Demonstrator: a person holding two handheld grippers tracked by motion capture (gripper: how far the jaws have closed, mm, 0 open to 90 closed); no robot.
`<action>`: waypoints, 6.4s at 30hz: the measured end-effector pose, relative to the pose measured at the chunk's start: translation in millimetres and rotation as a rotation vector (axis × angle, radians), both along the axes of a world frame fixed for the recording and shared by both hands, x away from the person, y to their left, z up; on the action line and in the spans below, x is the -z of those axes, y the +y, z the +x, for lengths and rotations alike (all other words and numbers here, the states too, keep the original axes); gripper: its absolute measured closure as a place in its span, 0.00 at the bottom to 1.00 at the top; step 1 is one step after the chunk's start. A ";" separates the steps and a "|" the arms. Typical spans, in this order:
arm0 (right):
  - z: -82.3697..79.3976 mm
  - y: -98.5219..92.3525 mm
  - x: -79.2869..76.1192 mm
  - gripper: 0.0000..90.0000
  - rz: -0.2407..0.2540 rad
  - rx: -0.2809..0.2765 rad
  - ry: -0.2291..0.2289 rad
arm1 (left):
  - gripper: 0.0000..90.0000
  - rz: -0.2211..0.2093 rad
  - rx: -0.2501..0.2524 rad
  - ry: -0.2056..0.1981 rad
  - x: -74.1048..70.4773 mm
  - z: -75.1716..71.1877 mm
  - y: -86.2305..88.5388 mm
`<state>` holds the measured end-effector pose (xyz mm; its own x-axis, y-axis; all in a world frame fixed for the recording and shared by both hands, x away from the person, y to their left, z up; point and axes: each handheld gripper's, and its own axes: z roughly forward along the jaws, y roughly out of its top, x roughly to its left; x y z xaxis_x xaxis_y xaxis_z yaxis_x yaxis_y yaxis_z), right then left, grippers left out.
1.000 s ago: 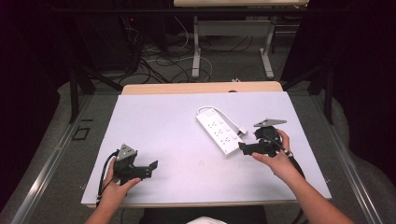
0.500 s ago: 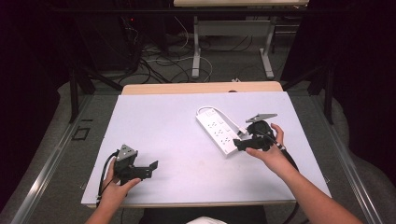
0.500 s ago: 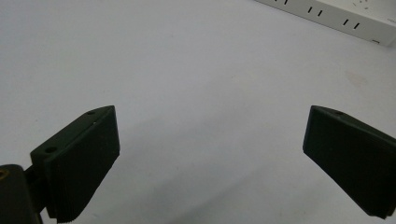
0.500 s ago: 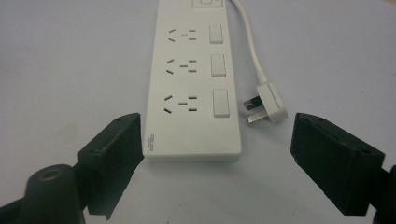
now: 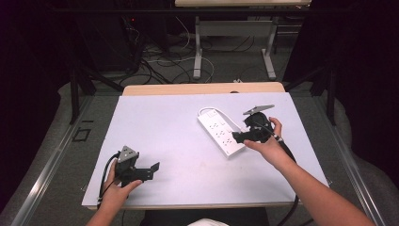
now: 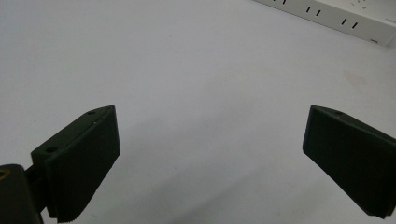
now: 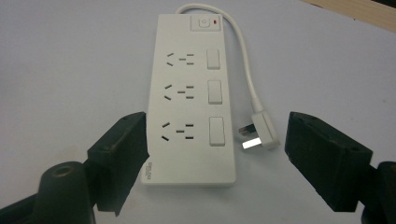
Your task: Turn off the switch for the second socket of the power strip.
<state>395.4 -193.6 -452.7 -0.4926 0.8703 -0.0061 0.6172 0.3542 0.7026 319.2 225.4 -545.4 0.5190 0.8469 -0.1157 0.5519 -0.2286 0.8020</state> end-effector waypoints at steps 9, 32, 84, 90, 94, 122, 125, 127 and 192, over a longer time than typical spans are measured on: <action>15.5 -1.9 -6.8 0.23 0.003 0.012 0.032 | 0.04 0.006 0.007 0.005 -0.5 0.1 1.1; 50.7 0.2 -0.2 0.24 0.038 0.048 0.082 | 0.05 0.009 0.009 0.007 -0.2 0.2 1.3; 95.7 17.6 43.7 0.61 0.050 0.084 0.236 | 0.07 0.015 0.003 -0.002 1.3 -0.3 2.1; 96.3 21.6 47.1 0.67 0.008 0.075 0.244 | 0.07 0.020 0.007 0.005 1.0 -0.5 3.1; 96.7 24.2 49.9 0.75 0.002 0.083 0.243 | 0.07 0.021 0.007 0.005 1.1 -0.8 3.2; 97.2 27.5 59.1 1.00 0.001 0.068 0.300 | 0.08 0.023 0.004 0.008 1.6 -1.0 4.4; 96.6 27.3 59.0 1.00 -0.002 0.063 0.302 | 0.08 0.021 -0.002 0.001 2.0 -1.3 3.6; 95.5 28.0 60.0 1.00 0.015 0.077 0.293 | 0.08 0.021 -0.003 0.001 2.0 -1.4 3.5; 91.5 10.7 54.9 0.93 0.105 0.100 0.244 | 0.09 0.024 -0.009 0.007 3.7 -1.3 1.9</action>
<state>486.9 -182.9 -507.6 -0.3802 0.9041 0.1948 0.8008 0.2164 0.5585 317.8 227.3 -549.1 0.5102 0.8543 -0.0989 0.5595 -0.2424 0.7926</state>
